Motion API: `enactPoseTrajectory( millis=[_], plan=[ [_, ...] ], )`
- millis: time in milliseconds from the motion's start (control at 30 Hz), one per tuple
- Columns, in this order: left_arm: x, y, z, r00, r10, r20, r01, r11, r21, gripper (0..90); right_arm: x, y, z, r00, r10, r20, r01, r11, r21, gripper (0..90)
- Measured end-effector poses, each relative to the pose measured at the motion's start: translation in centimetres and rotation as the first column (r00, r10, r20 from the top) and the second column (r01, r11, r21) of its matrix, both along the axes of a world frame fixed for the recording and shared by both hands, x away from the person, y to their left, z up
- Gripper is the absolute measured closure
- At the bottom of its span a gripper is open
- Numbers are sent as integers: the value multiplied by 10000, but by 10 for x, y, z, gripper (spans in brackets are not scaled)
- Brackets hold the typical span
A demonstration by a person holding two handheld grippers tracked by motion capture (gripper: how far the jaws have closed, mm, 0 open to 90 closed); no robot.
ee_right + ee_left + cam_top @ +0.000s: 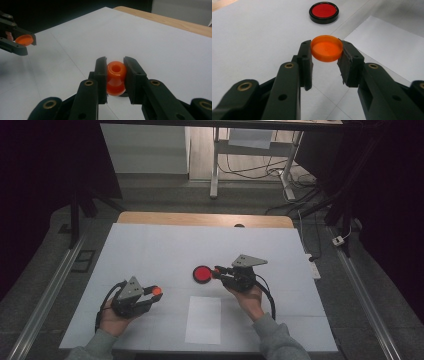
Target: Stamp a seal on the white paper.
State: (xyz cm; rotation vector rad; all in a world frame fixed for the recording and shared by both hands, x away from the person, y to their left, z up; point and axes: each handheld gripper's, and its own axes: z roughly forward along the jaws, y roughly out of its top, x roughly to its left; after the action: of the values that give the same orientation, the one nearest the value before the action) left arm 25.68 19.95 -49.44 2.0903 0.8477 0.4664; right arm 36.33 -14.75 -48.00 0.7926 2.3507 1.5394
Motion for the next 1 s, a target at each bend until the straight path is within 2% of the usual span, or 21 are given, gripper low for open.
enactPoseTrajectory(
  millis=[1000],
  plan=[
    [0, 0, -1, 10000, 22, -12, -22, 10000, -25, 647, -21, -10, 4, 9994, 331, 69, -331, 9994, -26, 725]
  ],
)
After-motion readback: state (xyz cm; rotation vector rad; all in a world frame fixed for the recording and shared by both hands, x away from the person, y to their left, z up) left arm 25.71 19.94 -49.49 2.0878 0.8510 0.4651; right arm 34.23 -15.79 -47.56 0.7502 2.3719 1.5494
